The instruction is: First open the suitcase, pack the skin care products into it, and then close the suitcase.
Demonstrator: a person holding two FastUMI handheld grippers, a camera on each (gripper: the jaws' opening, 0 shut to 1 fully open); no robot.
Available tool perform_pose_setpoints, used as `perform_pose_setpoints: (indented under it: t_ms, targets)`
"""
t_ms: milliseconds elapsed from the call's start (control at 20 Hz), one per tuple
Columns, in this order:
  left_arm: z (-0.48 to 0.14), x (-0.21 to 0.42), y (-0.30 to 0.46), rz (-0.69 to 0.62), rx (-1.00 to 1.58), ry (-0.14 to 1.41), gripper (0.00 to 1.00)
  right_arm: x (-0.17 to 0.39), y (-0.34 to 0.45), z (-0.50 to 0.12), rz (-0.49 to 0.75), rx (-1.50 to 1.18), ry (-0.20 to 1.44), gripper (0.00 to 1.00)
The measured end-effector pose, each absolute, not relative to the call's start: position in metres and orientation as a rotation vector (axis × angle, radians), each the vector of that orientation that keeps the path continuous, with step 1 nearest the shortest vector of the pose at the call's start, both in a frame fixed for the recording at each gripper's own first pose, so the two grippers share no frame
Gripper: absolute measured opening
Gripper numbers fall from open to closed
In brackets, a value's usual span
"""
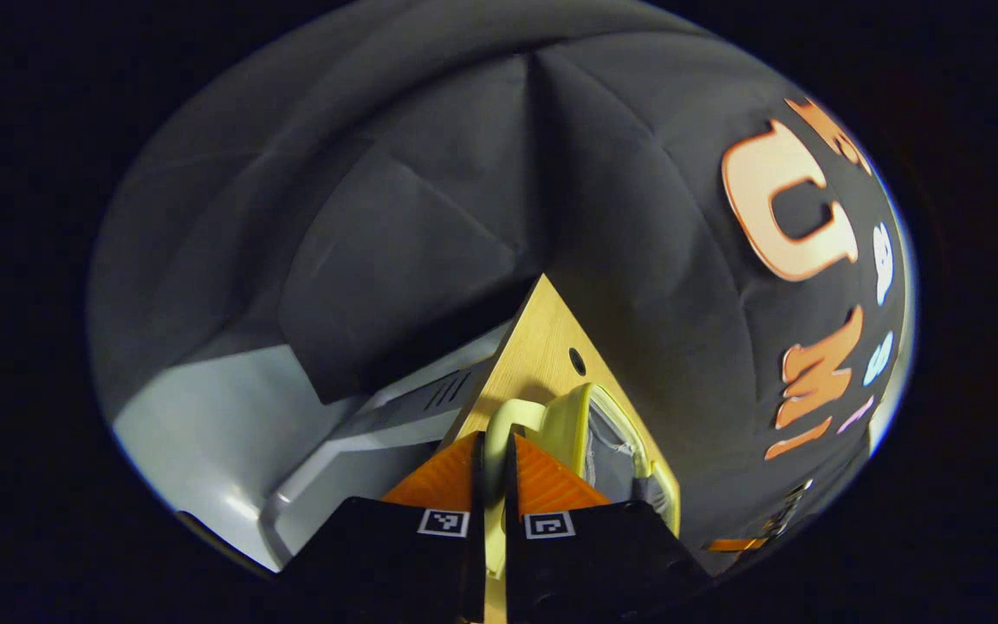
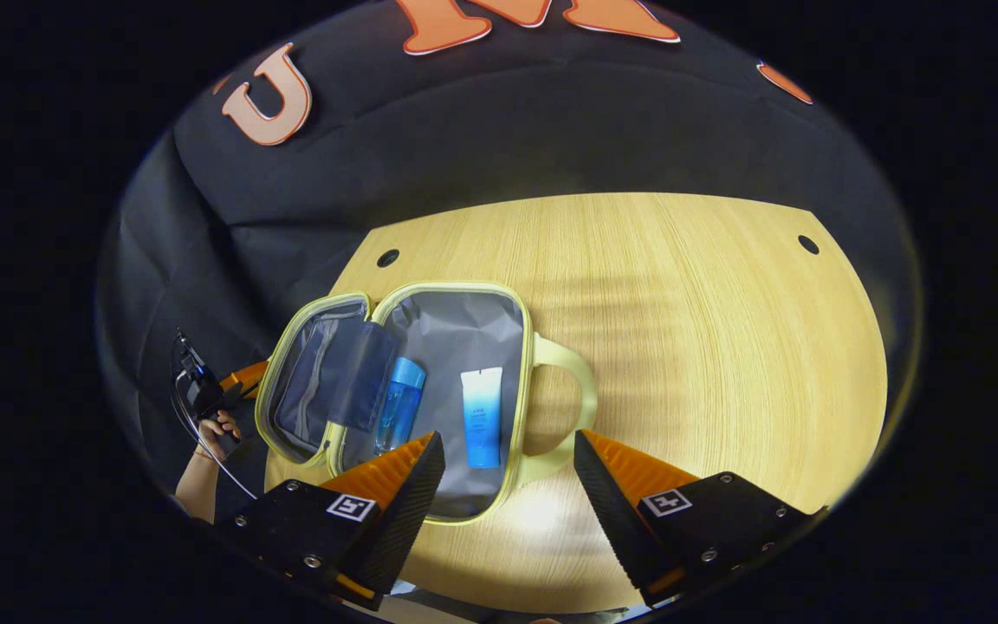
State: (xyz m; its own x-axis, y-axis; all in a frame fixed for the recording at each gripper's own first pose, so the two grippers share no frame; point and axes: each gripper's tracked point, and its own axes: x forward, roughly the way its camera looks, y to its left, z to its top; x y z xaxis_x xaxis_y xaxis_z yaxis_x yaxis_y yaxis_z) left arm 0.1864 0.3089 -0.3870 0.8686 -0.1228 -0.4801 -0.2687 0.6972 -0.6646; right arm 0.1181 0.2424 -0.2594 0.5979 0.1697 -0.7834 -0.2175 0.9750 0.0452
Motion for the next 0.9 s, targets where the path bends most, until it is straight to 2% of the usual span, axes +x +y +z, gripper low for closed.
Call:
perform_pose_setpoints:
  t_ms: [450,750,800,900]
  targets:
    - [-0.299,0.185,0.282,0.089,-0.540,0.530,0.09,0.127,0.241,-0.241,0.271,-0.015,0.832,0.96]
    - [-0.214,0.189,0.222,0.032,-0.287,0.504,0.08,0.130,0.214,-0.213,0.307,-0.029,0.754,0.96]
    - [-0.203,0.188,0.209,0.028,-0.240,0.509,0.06,0.130,0.207,-0.208,0.315,-0.028,0.740,0.96]
    - [-0.183,0.186,0.184,0.034,-0.144,0.521,0.09,0.128,0.192,-0.199,0.330,-0.014,0.729,0.95]
